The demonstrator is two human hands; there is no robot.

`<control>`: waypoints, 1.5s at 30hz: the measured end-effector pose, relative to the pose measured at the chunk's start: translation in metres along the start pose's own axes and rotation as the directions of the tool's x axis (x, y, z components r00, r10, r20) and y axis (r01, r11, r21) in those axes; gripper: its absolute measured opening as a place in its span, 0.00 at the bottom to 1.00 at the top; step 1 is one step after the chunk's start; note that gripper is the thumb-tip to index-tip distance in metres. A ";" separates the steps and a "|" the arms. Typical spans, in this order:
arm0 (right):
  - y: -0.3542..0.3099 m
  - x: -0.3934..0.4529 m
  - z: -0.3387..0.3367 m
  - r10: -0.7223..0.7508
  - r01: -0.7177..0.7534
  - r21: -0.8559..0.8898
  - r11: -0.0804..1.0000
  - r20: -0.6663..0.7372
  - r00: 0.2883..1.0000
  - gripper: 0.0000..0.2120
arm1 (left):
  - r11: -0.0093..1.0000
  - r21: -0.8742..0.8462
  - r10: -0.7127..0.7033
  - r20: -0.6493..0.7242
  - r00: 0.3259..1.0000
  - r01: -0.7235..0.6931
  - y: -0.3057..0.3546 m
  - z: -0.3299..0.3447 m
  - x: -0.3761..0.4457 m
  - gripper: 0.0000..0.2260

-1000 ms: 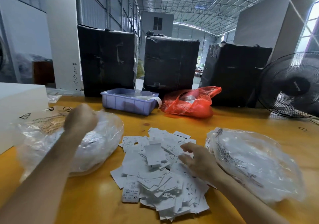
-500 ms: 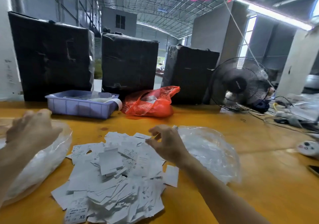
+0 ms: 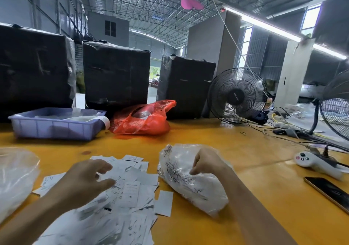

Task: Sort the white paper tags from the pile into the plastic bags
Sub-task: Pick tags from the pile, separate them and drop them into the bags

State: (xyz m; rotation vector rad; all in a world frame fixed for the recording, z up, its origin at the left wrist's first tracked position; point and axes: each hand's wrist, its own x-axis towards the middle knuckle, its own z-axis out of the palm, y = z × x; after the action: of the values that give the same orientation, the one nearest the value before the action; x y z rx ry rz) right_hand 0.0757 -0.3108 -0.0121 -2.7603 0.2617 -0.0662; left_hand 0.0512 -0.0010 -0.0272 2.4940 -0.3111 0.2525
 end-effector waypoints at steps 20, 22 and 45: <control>-0.012 0.004 -0.005 -0.071 -0.013 -0.233 0.972 -0.350 0.934 0.06 | 0.991 -0.114 0.058 -0.059 0.997 -0.065 0.003 0.006 -0.001 0.11; -0.020 -0.002 -0.014 -0.128 0.078 -0.135 0.988 -0.418 0.899 0.05 | 0.984 -0.164 0.064 -0.055 0.996 -0.073 0.009 0.008 -0.002 0.11; -0.113 -0.068 0.061 -0.421 0.387 0.701 0.599 -0.136 0.897 0.18 | 0.594 -0.715 -0.128 0.369 0.921 0.369 0.019 0.009 -0.013 0.02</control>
State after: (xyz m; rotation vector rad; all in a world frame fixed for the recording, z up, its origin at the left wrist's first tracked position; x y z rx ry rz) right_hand 0.0333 -0.1725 -0.0290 -1.9633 -0.3596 -0.1827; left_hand 0.0348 -0.0196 -0.0271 1.6467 -0.1226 -0.3192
